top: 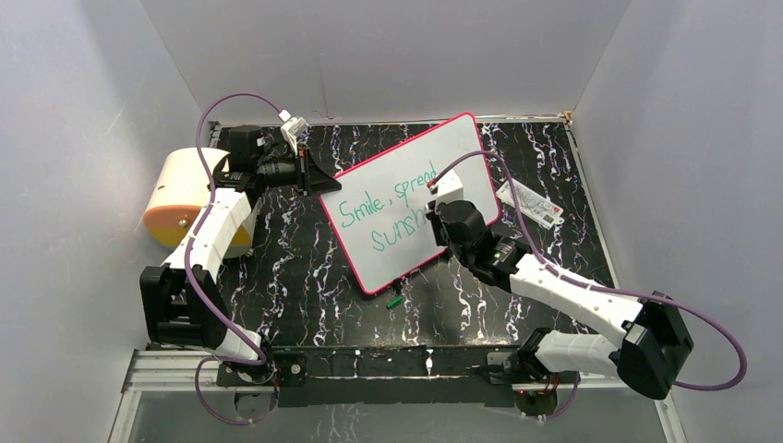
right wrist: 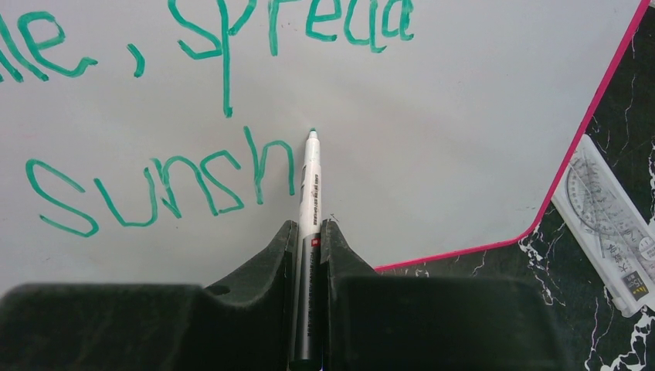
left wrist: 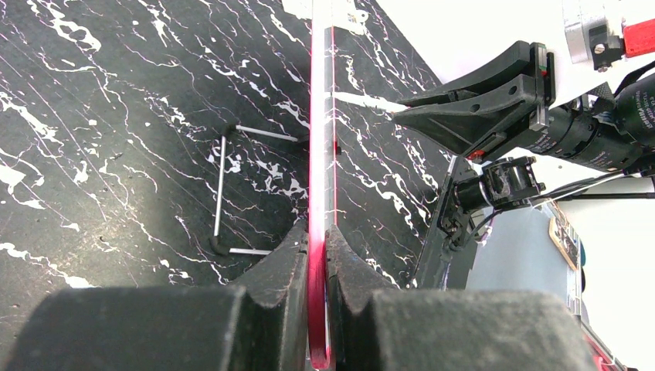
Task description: Write a sentence on the whiteboard
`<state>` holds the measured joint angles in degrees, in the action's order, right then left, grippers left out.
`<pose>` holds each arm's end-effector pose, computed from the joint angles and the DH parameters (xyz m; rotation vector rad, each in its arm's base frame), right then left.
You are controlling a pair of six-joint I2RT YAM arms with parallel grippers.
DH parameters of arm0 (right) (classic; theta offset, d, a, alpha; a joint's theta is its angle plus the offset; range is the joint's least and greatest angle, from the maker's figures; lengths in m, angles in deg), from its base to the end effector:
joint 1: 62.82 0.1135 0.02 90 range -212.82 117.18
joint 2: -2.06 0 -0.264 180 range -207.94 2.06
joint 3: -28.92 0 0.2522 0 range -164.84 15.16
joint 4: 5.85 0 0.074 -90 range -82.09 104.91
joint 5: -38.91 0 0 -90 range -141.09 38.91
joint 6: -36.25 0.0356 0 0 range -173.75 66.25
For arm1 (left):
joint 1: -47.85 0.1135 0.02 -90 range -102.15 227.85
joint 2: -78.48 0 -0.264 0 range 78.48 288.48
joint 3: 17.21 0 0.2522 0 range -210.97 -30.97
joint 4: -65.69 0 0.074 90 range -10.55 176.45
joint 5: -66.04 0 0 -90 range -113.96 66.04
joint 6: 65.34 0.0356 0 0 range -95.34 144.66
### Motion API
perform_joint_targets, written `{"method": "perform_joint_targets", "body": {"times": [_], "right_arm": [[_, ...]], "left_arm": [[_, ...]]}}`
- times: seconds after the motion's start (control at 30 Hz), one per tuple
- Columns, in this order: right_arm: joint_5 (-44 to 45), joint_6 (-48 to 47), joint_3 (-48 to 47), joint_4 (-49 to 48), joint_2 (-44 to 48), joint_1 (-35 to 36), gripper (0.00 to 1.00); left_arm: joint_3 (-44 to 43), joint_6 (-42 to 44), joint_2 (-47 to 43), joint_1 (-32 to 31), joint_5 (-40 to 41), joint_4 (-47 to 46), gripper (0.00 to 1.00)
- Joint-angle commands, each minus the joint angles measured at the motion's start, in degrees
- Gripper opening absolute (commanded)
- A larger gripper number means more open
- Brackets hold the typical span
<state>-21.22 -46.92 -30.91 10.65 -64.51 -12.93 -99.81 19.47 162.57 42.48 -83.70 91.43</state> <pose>0.1823 0.1888 0.2848 -0.3854 1.8838 0.1482 0.3224 -0.0612 0.3275 0.6559 1.8626 -1.1704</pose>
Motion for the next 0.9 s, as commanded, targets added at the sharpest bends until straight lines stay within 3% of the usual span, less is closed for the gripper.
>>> {"method": "perform_joint_targets", "body": {"times": [0.0, 0.87], "right_arm": [[0.4, 0.3, -0.4, 0.5, 2.4, -0.2, 0.0], [-1.3, 1.1, 0.1, 0.9, -0.5, -0.2, 0.0]], "left_arm": [[1.9, 2.1, 0.5, -1.0, 3.4, 3.7, 0.0], [1.8, 2.2, 0.5, -1.0, 3.4, 3.8, 0.0]]}}
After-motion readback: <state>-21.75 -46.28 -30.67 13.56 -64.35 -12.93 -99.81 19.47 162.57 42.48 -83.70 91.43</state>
